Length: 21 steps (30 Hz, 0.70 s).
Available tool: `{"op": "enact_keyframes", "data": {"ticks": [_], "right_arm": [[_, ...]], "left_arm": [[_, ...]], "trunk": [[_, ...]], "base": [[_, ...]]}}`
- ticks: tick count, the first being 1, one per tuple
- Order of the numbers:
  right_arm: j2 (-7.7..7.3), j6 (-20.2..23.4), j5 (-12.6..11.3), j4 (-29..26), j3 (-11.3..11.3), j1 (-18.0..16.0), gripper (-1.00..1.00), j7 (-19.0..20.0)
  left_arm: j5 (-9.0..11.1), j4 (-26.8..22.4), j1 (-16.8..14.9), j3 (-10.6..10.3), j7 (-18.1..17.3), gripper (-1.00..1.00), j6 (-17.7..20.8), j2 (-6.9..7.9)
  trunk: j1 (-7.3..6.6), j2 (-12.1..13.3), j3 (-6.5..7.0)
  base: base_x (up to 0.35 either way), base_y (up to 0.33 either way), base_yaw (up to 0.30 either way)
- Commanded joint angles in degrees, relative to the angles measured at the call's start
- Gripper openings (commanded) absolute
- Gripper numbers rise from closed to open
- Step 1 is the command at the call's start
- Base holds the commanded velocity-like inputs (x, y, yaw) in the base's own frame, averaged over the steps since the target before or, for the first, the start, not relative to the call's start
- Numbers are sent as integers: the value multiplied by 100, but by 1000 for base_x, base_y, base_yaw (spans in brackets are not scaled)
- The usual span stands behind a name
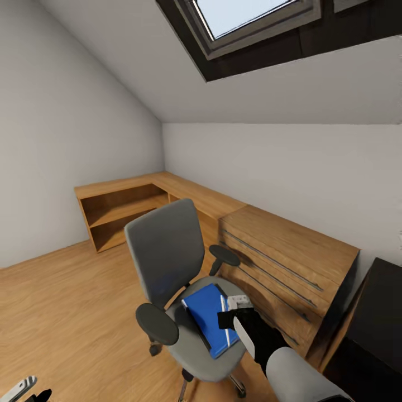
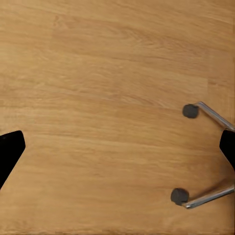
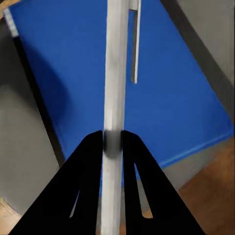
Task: In the bedroom, organize the workspace by keeping the computer under the desk, ensuring the monitor is on the desk, placing the keyboard on the desk next to the monitor, placing the mouse on the desk next to the keyboard, moving the folder from the swivel chair onto the desk next to the mouse, stacking the notebook on top of the folder with the pen on top of the notebook, and positioning the swivel chair next to the desk.
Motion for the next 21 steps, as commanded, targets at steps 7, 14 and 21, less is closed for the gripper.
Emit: {"op": "enact_keyframes", "data": {"ticks": [7,14,21], "right_arm": [[-6,251,-46,-1359,12,528,-100,-416],[-110,1147,-45,-3703,12,1580,-100,-538],[-164,1914,-74,-4890,5,2055,-100,-550]], "left_arm": [[37,467,-1,-20,39,100,12,-2],[25,1268,-1,-560,25,100,-717,-7],[47,1600,-1,-1176,21,100,-1354,-16]], "trunk": [[-158,278,120],[-312,559,245],[-466,840,371]], "base": [[-343,0,0],[-343,0,0],[-343,0,0]]}}
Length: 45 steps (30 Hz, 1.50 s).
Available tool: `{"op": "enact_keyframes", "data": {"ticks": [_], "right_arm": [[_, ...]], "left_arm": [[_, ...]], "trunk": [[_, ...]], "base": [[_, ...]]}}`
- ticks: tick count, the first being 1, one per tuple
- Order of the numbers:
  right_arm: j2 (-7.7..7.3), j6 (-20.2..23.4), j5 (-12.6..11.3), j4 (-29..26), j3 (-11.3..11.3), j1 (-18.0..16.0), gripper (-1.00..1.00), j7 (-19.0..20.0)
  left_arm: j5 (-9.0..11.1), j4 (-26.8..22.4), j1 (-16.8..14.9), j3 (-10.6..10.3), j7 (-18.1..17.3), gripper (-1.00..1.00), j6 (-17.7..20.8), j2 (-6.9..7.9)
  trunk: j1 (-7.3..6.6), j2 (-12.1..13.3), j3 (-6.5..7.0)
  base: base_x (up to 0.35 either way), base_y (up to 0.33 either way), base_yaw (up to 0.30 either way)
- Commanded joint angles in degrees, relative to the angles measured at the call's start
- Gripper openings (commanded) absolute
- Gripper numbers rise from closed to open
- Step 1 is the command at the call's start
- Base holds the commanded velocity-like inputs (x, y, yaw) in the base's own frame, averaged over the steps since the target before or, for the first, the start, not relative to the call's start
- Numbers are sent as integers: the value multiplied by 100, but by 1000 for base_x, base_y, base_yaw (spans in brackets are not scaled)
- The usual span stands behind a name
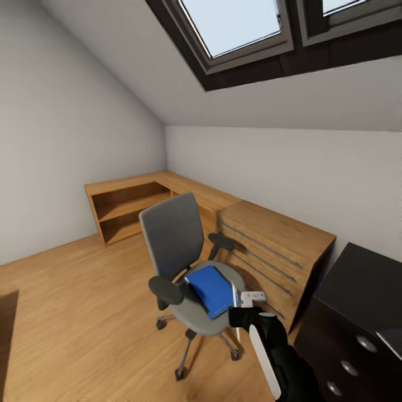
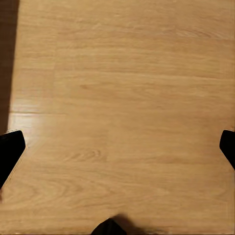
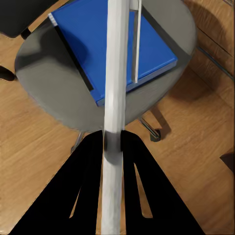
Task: In the bedroom, organize the workspace by keeping the computer under the desk, ensuring the monitor is on the desk, placing the keyboard on the desk next to the monitor, placing the mouse on the desk next to the keyboard, moving the folder from the swivel chair onto the desk next to the mouse, stacking the notebook on top of the folder with the pen on top of the notebook, and positioning the swivel chair next to the desk.
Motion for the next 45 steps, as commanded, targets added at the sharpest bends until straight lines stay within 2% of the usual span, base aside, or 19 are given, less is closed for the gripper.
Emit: {"op": "enact_keyframes", "data": {"ticks": [1,3,6,7,9,12,13,16,22,29,34,38,40,45], "right_arm": [[-7,56,-68,-53,5,9,-100,-43],[-15,97,-74,-138,4,23,-100,-44],[-19,110,-76,-176,4,28,-100,-44],[-27,117,-77,-226,-6,30,-100,-44],[-27,117,-77,-249,-11,30,-100,-44],[-27,122,-77,-394,-13,36,-100,-44],[-27,199,-77,-439,-15,46,-100,-48],[-29,272,-77,-492,-21,47,-100,-50],[-75,322,-77,-576,-151,48,-100,-50],[-91,383,-81,-785,-335,85,-100,-45],[-91,529,-93,-1145,-642,188,-100,-44],[-90,769,-113,-1299,-1110,220,-100,-28],[-90,806,-117,-1318,-1233,225,-100,-23],[-94,840,-113,-1337,-1367,228,-100,-19]], "left_arm": [[60,-4,0,-37,27,100,14,-14],[57,8,0,-147,27,100,-8,-52],[55,12,0,-194,27,100,-16,-65],[46,250,-2,-651,38,100,-30,-71],[39,356,-1,-706,43,100,-28,-71],[36,462,-2,-750,52,100,-30,-154],[35,807,-1,-938,53,100,-364,-207],[40,867,-2,-987,52,100,-576,-225],[49,915,-1,-1058,46,100,-709,-261],[46,1252,-5,-1356,55,100,-732,-393],[45,1457,-1,-1433,61,100,-752,-491],[44,1518,-2,-1449,62,100,-757,-530],[44,1526,-2,-1451,62,100,-758,-546],[44,1533,-3,-1453,62,100,-757,-591]], "trunk": [[-26,37,12],[-70,117,48],[-136,238,102],[-158,278,120],[-202,358,159],[-268,478,214],[-290,519,232],[-356,639,285],[-488,880,393],[-641,1160,519],[-751,1361,609],[-839,1521,680],[-883,1601,716],[-993,1802,806]], "base": [[-343,0,0],[-342,0,0],[-243,0,0],[-4,0,-24],[-2,0,-91],[0,0,-50],[0,0,-5],[0,0,-3],[0,0,0],[0,0,-131],[0,0,-254],[0,0,-270],[0,0,-273],[0,0,-274]]}}
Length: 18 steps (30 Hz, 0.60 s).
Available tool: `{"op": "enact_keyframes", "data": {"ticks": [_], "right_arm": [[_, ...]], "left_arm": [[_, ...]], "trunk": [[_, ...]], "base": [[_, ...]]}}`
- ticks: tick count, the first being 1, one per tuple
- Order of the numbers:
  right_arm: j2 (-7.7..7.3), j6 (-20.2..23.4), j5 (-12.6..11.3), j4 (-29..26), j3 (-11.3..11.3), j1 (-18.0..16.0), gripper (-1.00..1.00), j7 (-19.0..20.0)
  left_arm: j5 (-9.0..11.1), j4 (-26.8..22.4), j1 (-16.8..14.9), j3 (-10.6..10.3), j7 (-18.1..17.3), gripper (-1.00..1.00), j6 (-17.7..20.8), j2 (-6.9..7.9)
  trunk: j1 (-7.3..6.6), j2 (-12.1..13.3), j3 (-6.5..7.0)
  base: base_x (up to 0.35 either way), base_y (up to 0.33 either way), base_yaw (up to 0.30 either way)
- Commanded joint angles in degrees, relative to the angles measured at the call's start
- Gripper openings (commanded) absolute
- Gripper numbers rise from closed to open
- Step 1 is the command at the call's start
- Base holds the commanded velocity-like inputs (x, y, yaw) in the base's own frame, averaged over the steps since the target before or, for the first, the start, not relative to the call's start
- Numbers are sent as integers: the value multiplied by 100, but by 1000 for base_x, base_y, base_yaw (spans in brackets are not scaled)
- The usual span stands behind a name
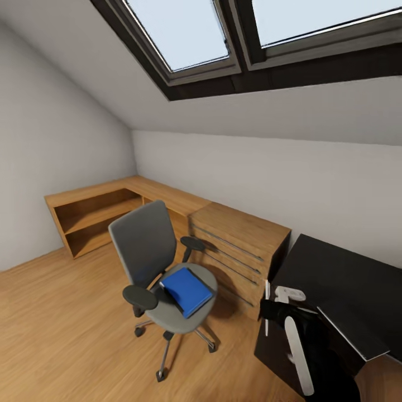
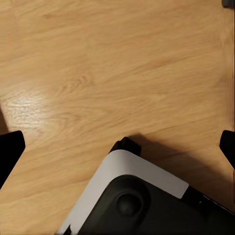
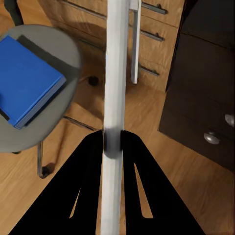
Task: In the bedroom, organize the workspace by keeping the computer under the desk, ensuring the monitor is on the desk, placing the keyboard on the desk next to the monitor, placing the mouse on the desk next to the keyboard, moving the folder from the swivel chair onto the desk next to the mouse, stacking the notebook on top of the folder with the pen on top of the notebook, and positioning the swivel chair next to the desk.
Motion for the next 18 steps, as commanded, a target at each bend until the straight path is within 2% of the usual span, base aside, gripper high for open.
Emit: {"op": "enact_keyframes", "data": {"ticks": [1,4,8,9,10,11,12,13,15,16,17,18], "right_arm": [[4,20,-67,-4,-13,-5,-100,-39],[4,11,-67,-8,-36,-7,-100,-38],[4,-42,-55,13,-41,-14,-100,9],[-9,-48,-39,39,-41,-39,-100,6],[-53,-26,-16,104,-45,-210,-100,-17],[-131,8,-2,247,-47,-715,-100,-72],[-227,102,-1,649,-58,-1418,-100,-172],[-315,181,-6,1090,-79,-1907,-100,-244],[-654,154,-15,2941,-237,-3338,-100,-375],[-778,-26,-18,3659,-279,-3795,-100,-393],[-847,-161,-19,4019,-295,-4010,-100,-399],[-1004,-488,-22,4745,-317,-4404,-100,-410]], "left_arm": [[43,-14,1,-41,43,100,7,-1],[43,-13,1,-42,43,100,7,-30],[42,-13,1,-50,43,100,0,-36],[39,-13,2,-50,43,100,0,-38],[37,-13,1,-50,43,100,-1,-41],[36,-13,2,-54,43,100,-1,-47],[35,-13,1,-58,41,100,-2,-51],[35,-13,0,-75,40,100,-2,-52],[35,-13,1,-181,42,100,-5,-53],[32,-13,1,-205,42,100,-9,-52],[30,-13,1,-215,42,100,-13,-52],[31,-13,0,-228,42,100,-18,-53]], "trunk": [[-22,36,11],[-88,157,65],[-176,317,137],[-198,357,155],[-220,397,173],[-242,438,191],[-264,478,209],[-286,518,227],[-330,598,262],[-352,638,280],[-374,678,298],[-395,718,316]], "base": [[0,0,-273],[0,0,-192],[0,0,-38],[0,0,-9],[0,0,-5],[0,0,-2],[0,0,-1],[0,0,0],[0,0,0],[0,0,0],[0,0,0],[0,0,0]]}}
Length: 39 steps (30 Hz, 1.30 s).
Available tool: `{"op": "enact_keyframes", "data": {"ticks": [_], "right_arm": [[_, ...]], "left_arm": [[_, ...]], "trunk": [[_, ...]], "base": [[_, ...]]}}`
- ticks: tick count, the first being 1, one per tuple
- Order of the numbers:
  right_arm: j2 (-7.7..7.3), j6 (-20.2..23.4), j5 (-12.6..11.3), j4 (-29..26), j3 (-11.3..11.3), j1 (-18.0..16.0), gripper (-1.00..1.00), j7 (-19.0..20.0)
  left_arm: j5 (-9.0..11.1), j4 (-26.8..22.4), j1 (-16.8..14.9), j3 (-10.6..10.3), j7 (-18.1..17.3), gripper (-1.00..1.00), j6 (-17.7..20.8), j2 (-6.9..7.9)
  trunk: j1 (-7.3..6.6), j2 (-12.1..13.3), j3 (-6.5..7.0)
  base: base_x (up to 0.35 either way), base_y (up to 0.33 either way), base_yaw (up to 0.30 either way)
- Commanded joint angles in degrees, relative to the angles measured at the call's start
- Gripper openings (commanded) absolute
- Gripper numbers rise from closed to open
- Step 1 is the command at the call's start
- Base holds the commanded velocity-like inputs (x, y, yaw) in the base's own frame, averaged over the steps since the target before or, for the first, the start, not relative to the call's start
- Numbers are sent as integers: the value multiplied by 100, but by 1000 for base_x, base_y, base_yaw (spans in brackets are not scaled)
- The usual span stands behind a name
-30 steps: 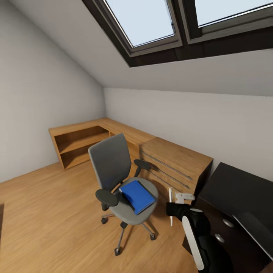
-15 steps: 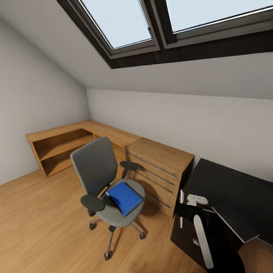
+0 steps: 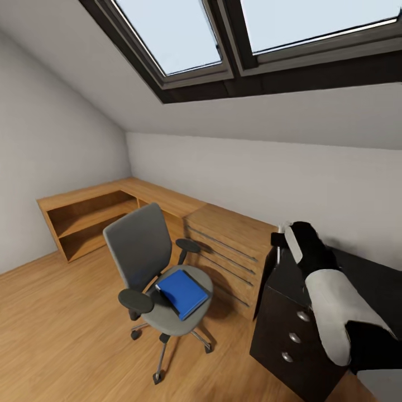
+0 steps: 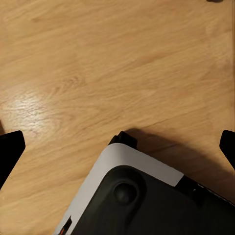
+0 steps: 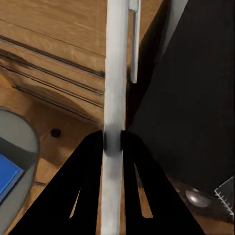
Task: In the bedroom, organize the workspace by keeping the computer under the desk, ensuring the monitor is on the desk, placing the keyboard on the desk next to the monitor, placing the mouse on the desk next to the keyboard, moving the folder from the swivel chair onto the desk next to the mouse, stacking the notebook on top of the folder with the pen on top of the notebook, and positioning the swivel chair next to the desk.
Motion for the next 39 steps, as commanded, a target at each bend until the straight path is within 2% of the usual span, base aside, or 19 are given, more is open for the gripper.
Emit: {"op": "enact_keyframes", "data": {"ticks": [1,2,3,7,10,14,16,19,24,28,31,32,33,39], "right_arm": [[-86,-168,-92,367,-13,-195,-100,-31],[-299,-627,-108,1300,-28,-602,-100,-40],[-441,-967,-116,1945,-38,-837,-100,-44],[-561,-1405,-131,2501,-79,-1016,-100,-94],[-673,-1551,-207,2891,-276,-1051,-100,-154],[-866,-1675,-410,3395,-603,-1052,-100,-226],[-902,-1736,-423,3433,-626,-1044,-100,-232],[-915,-2056,-415,3467,-635,-890,-100,-232],[-941,-2217,-404,3464,-638,-832,-100,-239],[-943,-2253,-388,3467,-635,-825,-100,-257],[-940,-2261,-381,3499,-630,-824,-100,-455],[-936,-2255,-378,3580,-626,-824,-100,-678],[-935,-2249,-373,3600,-626,-824,-100,-724],[-935,-2217,-362,3647,-617,-823,-100,-768]], "left_arm": [[45,-13,-1,-54,46,100,2,7],[43,-13,0,-61,46,100,-2,6],[42,-12,1,-67,42,100,-18,6],[44,-12,1,-76,35,100,-258,6],[58,-11,1,-70,25,100,-633,6],[67,-8,1,-67,20,100,-797,6],[65,-6,1,-68,20,100,-807,6],[64,-7,1,-65,24,100,-815,6],[61,-6,1,-65,27,100,-823,6],[59,-6,1,-59,28,100,-829,6],[59,-4,1,-57,28,100,-831,9],[69,-4,1,-56,28,100,-832,13],[68,-4,1,-56,28,100,-832,14],[74,-6,-1,-56,27,100,-832,14]], "trunk": [[-22,35,9],[-22,35,9],[-22,35,9],[-22,35,9],[-22,35,9],[-22,35,9],[-22,35,9],[-22,35,9],[-22,35,9],[-22,35,9],[-22,35,9],[-22,35,9],[-22,35,9],[-22,35,9]], "base": [[0,0,0],[0,0,0],[0,0,0],[0,0,0],[0,0,0],[0,0,0],[0,0,0],[0,0,0],[2,-2,0],[123,-89,0],[83,-62,0],[16,-12,0],[49,-6,0],[222,-2,0]]}}
